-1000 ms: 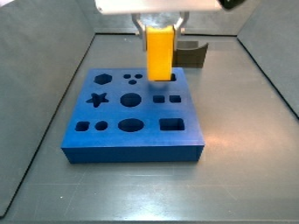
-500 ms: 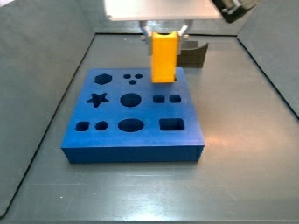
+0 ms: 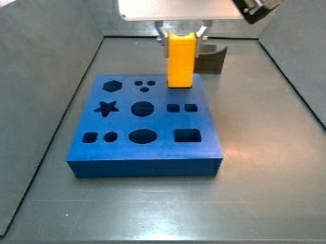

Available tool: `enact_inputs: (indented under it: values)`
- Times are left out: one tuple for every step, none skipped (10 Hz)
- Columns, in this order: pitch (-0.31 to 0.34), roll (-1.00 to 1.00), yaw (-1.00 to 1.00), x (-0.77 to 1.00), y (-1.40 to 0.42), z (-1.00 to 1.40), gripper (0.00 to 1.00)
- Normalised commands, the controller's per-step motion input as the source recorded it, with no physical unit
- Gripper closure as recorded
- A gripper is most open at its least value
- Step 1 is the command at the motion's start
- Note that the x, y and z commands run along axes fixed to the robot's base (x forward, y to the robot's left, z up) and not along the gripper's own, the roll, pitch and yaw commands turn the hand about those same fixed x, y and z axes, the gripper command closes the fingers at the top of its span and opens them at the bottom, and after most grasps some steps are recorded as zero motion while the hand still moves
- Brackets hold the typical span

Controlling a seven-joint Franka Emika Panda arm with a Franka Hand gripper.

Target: Insert the arch object.

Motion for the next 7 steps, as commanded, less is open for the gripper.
enact_inputs:
  values:
    - [-0.024,0.00,-0.05,-0.15,-0.06,-0.24,1.00]
    - [0.000,-0.02,-0.03,0.00,-0.03,-0.27,1.00]
    - [0.000,0.00,0.00,0.07,0.00,-0.36,1.00]
    - [0.000,0.00,0.00,0.16,0.00,-0.45,1.00]
    - [0.000,0.00,0.00,0.15,-0.03,-0.46,1.00]
    - [0.000,0.00,0.00,0.14,-0.04,-0.48,1.00]
    - [0.000,0.00,0.03,0.09,-0.07,-0.51,1.00]
